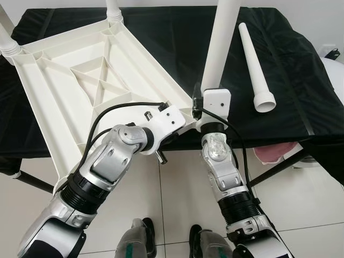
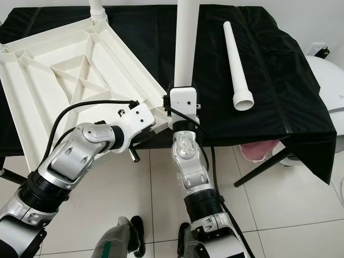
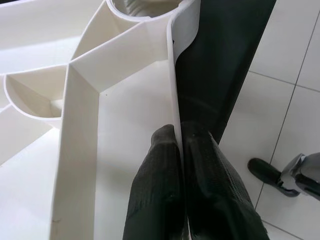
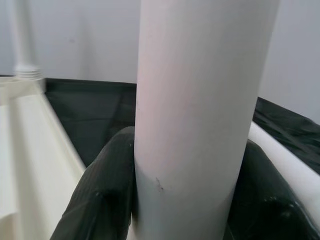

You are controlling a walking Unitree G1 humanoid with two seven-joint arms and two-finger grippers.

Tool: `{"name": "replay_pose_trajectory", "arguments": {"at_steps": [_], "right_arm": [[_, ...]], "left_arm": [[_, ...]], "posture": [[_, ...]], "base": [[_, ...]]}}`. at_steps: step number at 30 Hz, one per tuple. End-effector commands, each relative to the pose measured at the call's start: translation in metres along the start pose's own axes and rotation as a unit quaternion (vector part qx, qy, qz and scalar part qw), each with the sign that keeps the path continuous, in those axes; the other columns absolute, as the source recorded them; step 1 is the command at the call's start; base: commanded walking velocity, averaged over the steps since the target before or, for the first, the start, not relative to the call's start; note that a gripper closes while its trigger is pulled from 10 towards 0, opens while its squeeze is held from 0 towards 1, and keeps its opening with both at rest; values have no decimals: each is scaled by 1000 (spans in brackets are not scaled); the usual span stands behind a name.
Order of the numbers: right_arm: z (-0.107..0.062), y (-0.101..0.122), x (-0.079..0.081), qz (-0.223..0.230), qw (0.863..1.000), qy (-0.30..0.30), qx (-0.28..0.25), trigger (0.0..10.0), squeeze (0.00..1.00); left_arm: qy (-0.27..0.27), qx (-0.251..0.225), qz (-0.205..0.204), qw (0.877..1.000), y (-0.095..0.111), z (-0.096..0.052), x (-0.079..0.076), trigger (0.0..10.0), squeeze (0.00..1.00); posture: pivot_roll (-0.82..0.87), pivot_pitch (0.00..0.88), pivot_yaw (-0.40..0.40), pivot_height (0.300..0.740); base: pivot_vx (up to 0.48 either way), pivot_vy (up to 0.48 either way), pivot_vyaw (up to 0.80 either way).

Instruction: Building children table

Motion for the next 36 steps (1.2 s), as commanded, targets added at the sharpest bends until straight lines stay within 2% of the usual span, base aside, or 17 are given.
{"name": "replay_pose_trajectory", "arguments": {"at_steps": [1,7,10,16,17,20,21,22,23,25,27,30,35,36], "right_arm": [[-24,-54,-37,-14,990,-71,122,10000,0],[-18,-53,-40,-7,989,-73,130,10000,0],[-12,-48,-35,-2,992,-46,119,10000,0],[-6,-43,-22,24,992,9,123,10000,0],[-4,-40,-16,27,992,39,120,10000,0],[-3,-37,-11,35,990,68,120,10000,0],[-3,-33,-6,47,986,110,114,10000,0],[-3,-33,-6,47,986,110,114,10000,0],[-1,-28,-6,59,982,144,112,10000,0],[1,-24,-7,64,978,165,107,10000,0],[8,-14,-16,57,975,195,90,10000,0],[11,-11,-19,53,974,206,83,10000,0],[22,0,-35,57,970,222,77,10000,0],[22,0,-35,57,970,222,77,10000,0]], "left_arm": [[58,-26,37,997,20,-14,24,10000,0],[57,-27,38,997,21,-14,24,10000,0],[58,-27,38,997,21,-14,25,10000,0],[59,-27,38,997,21,-14,25,10000,0],[59,-27,38,997,21,-14,25,10000,0],[59,-27,38,997,21,-14,25,10000,0],[59,-27,37,997,21,-13,25,10000,0],[59,-27,37,997,21,-13,25,10000,0],[61,-26,37,997,19,-14,26,10000,0],[62,-24,36,997,18,-14,26,10000,0],[70,-10,31,997,9,-15,31,10000,0],[74,-5,29,997,5,-16,33,10000,0],[95,36,26,994,-22,-26,47,10000,0],[95,36,26,994,-22,-26,47,10000,0]], "posture": [[-26,209,5,740],[-26,209,5,740],[-29,211,7,740],[-30,206,5,740],[-30,206,5,740],[-32,202,4,740],[-32,200,3,740],[-32,200,3,740],[-32,200,3,740],[-32,200,3,740],[-37,195,3,740],[-37,195,3,740],[-41,189,-1,740],[-41,189,-1,740]], "base": [[0,0,0],[0,0,0],[0,0,0],[0,0,0],[0,0,0],[0,0,0],[0,0,0],[0,0,0],[0,0,0],[0,0,0],[0,0,0],[0,0,0],[0,0,0],[0,0,0]]}}
Point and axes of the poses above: a point about 5 cm out from each wrist's last joint towards the gripper, its own z axis pointing out of the wrist towards the gripper, its own y axis along the axis of the wrist's last joint, x = y × z, the point moved 3 cm from there along z, pointing out of the wrist towards the gripper, and after that the axes turned 12 degrees about z, right-handed, at the moved point
